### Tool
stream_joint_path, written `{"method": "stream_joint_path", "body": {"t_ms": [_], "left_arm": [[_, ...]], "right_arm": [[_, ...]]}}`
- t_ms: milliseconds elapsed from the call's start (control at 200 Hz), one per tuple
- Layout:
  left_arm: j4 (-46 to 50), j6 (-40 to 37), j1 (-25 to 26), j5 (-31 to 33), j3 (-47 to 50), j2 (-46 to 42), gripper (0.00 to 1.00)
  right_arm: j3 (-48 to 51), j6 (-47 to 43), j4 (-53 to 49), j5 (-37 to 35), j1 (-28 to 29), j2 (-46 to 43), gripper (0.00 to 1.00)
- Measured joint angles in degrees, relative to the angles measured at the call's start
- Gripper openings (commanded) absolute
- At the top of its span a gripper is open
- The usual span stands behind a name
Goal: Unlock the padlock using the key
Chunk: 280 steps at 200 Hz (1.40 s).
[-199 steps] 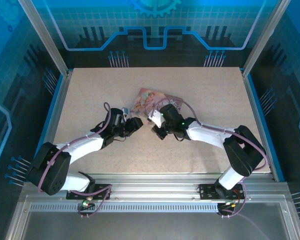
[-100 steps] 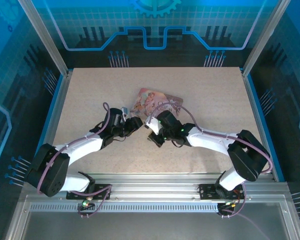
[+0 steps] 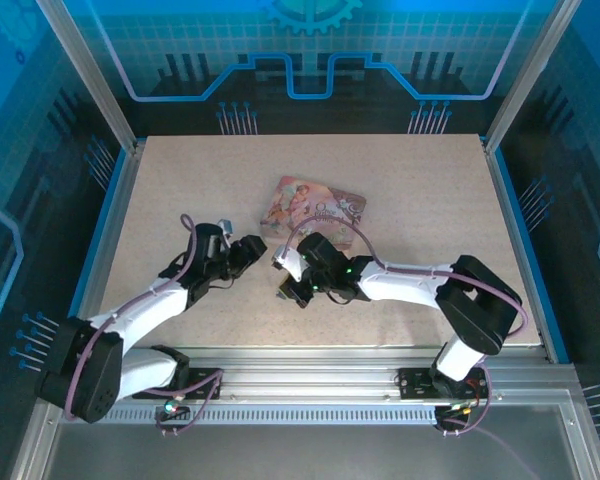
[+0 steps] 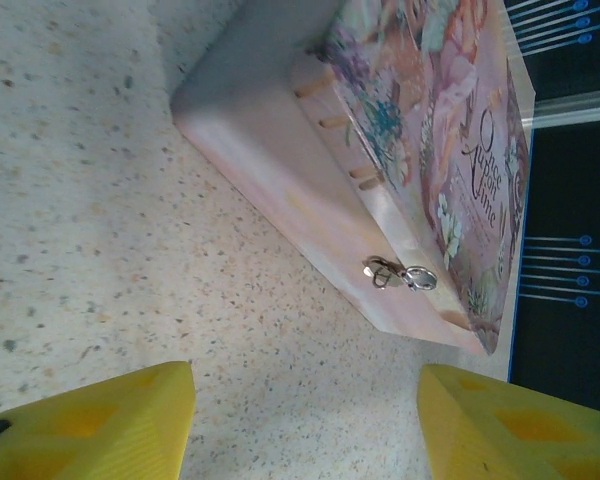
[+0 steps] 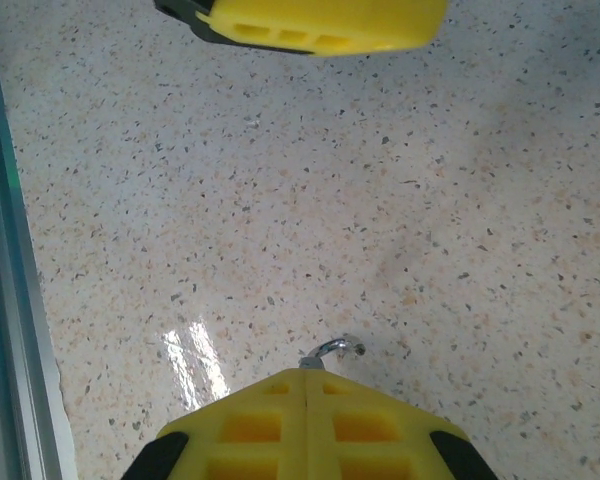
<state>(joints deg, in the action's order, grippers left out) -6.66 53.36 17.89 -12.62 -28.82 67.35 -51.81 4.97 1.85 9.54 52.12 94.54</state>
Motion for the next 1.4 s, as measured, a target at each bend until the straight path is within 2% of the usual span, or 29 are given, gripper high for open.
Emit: {"method": "stream_joint_path", "body": {"t_ms": [145, 250, 470, 996, 1116, 1151, 1171, 1211, 1216, 1231, 1241, 1401], "left_arm": [[1.16, -0.90, -1.03, 0.00, 0.17, -1.42, 0.63], [1.51, -1.03, -1.25, -0.02, 0.17, -1.46, 0.63], [1.49, -1.03, -1.29, -0.02, 0.17, -1.46, 0.64], [2.67, -2.45, -1.64, -0.02, 0.17, -1.55, 0.69], [5.18, -4.00, -2.16, 0.04, 0.09, -2.38, 0.73], [6.16, -4.52, -2.47, 0.26, 0.02, -2.84, 0.77], [6.75, -4.96, -2.64, 0.42, -0.04, -3.08, 0.96], [8.22, -5.75, -3.08, 0.72, -0.31, -3.69, 0.99], [8.55, -5.92, -3.17, 0.83, -0.37, -3.80, 0.99], [9.11, -6.32, -3.30, 0.96, -0.55, -4.04, 0.99], [9.35, -6.36, -3.39, 1.09, -0.66, -4.13, 0.99], [15.65, -10.80, -4.63, 5.03, -4.22, -6.36, 0.99]], "right_arm": [[0.50, 1.44, 1.27, 0.15, -0.17, 0.74, 0.00], [2.84, 2.38, 2.89, 0.15, -0.98, 0.55, 0.05], [8.24, 4.00, 2.73, -0.07, -4.46, -2.03, 0.25], [13.33, 6.34, -2.91, -2.80, -14.08, -20.50, 0.49], [15.17, 7.34, -4.94, -4.02, -17.05, -25.59, 0.57], [15.82, 7.76, -5.60, -4.57, -17.84, -27.30, 0.59], [16.20, 8.04, -5.90, -4.94, -18.34, -28.30, 0.61], [16.79, 8.48, -6.73, -5.53, -19.15, -30.27, 0.69], [16.92, 8.48, -6.88, -5.64, -19.26, -30.64, 0.71], [17.07, 9.03, -7.23, -6.05, -19.63, -31.45, 0.94], [17.14, 8.79, -7.45, -6.19, -19.78, -31.80, 0.99], [17.42, 10.08, -10.27, -11.43, -22.67, -38.77, 1.00]]}}
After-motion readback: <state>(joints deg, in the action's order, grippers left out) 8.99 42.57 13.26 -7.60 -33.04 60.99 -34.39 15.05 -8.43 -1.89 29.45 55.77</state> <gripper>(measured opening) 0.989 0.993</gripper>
